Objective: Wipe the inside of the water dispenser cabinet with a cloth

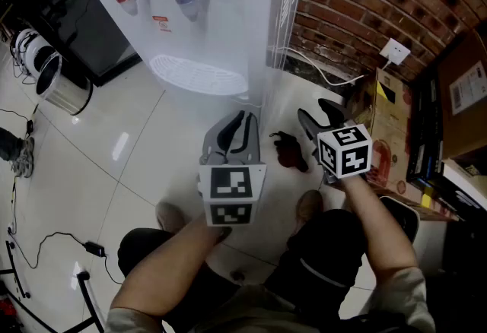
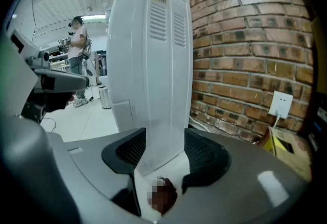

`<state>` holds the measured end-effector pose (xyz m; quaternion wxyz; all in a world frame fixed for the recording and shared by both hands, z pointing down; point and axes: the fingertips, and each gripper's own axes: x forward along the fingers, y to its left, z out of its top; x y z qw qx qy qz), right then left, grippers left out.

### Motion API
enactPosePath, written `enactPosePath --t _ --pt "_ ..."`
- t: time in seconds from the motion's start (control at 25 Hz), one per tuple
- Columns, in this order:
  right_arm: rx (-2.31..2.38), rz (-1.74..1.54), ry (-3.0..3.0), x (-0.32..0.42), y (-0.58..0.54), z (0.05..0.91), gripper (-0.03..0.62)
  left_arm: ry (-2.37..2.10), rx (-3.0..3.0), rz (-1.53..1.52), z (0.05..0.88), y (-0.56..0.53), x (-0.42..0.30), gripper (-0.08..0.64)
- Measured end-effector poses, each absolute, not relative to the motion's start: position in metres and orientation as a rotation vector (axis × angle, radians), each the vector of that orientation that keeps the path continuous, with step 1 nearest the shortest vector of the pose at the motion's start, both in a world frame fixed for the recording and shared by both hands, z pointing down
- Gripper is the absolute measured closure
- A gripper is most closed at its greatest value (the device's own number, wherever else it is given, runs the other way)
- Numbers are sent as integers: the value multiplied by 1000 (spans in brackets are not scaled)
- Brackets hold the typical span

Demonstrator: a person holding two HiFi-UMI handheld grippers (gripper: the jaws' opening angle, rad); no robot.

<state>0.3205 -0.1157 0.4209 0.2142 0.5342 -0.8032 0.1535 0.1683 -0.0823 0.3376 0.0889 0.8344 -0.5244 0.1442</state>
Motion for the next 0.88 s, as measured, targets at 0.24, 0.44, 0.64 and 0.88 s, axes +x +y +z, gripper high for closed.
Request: enactPosePath --t 0.24,0.44,0.64,0.88 --pt "1371 533 -2154 328 -122 509 311 -1544 2460 520 368 -83 182 513" --pt "1287 631 -2081 329 -119 581 288 -1548 2400 543 384 -87 187 514" --pt "1196 688 -2007 329 -116 645 275 -1576 2352 536 391 -95 190 523" --pt "1080 729 -1882 326 -106 716 220 -1609 2318 626 403 -91 179 560"
